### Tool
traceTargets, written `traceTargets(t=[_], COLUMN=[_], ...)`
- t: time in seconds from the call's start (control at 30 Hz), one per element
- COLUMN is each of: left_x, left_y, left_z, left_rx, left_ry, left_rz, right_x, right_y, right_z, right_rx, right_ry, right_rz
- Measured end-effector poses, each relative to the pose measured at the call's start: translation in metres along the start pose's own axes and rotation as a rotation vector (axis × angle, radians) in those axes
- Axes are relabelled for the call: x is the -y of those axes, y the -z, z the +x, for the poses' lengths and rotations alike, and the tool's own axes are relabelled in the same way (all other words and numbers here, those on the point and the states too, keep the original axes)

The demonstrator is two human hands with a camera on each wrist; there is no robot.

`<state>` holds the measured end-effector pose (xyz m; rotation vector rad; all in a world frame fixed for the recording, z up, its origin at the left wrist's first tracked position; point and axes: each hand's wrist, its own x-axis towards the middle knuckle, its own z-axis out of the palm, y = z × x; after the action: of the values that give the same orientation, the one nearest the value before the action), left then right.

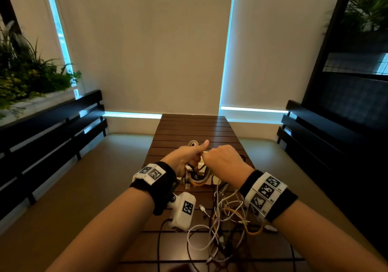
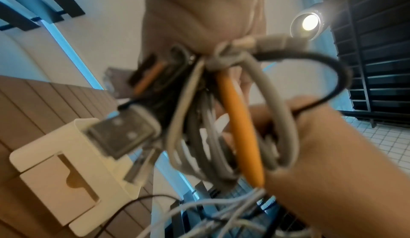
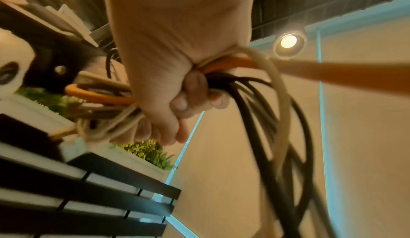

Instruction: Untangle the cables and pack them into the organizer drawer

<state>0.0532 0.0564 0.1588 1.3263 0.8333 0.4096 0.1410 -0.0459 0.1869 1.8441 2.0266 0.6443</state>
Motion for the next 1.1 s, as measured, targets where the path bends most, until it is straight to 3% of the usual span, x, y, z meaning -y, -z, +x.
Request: traceTargets(t=[0.13,0.3,0.5,0.63,0.73,1.0,1.1], left_x=[0.009,0.002,-0.002,-0.011,-0.012,-0.003,0.005], left_y=[0.002,0.010,0.016,0.013,0.006,-0.011,-0.004], left_z=[0.007,0.006,-0.001,-0.008,-0.015,-0.019,-0.013], left_rx=[0.079,0.218,0.246,0.393,0.492,0.307,0.241], left_ry=[0.080,0.081,-0.082,-0.113,-0.074,-0.153,-0.201], left_rz=[-0.099,-0.210,-0.009,0.256,0.451,0.540,0.484], right_x=[0.005,0.007,0.005,-0.006,-0.018,-0.053,-0.064], right_y=[0.003,-0.004,-0.012,-0.007,0.002,-0.026,-0.043], right_z=[0.004,0.001,0.012,0.015,0.015,0.012,0.001], right_rx=[-0.002,-0.073,-0.021,0.032,0.108,0.435,0.532], right_ry=[-0.061,-0.107,-0.186,-0.199,-0.129,-0.107,0.020], right_rz=[0.064,0.175,0.323,0.784,0.913,1.287,1.193])
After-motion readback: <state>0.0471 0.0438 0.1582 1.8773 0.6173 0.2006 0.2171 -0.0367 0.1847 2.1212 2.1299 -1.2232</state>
